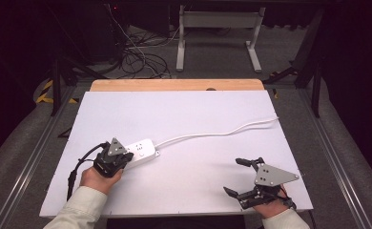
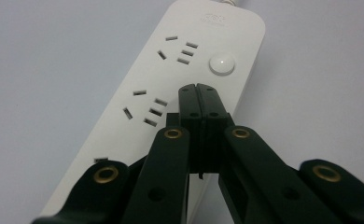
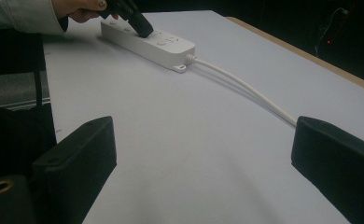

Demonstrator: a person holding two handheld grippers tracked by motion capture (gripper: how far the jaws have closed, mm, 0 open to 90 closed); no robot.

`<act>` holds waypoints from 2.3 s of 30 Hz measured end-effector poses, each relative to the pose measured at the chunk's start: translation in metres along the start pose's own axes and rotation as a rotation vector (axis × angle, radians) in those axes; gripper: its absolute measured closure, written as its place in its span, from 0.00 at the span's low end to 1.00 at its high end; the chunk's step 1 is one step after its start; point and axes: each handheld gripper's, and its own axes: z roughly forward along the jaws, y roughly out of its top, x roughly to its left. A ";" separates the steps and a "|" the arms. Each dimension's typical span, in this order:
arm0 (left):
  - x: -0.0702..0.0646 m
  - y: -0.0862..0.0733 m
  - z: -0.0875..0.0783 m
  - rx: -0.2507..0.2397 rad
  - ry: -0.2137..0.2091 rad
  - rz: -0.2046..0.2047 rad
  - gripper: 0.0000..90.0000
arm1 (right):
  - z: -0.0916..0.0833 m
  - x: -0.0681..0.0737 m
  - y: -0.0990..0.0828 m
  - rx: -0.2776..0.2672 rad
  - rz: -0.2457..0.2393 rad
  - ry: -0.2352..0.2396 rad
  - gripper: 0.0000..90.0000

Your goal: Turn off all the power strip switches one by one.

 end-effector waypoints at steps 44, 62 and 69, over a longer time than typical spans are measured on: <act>-0.011 0.049 0.008 -0.100 -0.077 0.012 1.00 | 0.002 -0.001 -0.001 0.002 0.003 0.007 0.08; -0.008 0.042 0.014 -0.010 -0.050 0.060 1.00 | 0.001 -0.001 0.000 -0.002 -0.005 0.007 0.08; -0.008 0.039 0.020 0.025 -0.051 0.057 1.00 | 0.001 -0.001 0.000 -0.003 -0.005 0.008 0.08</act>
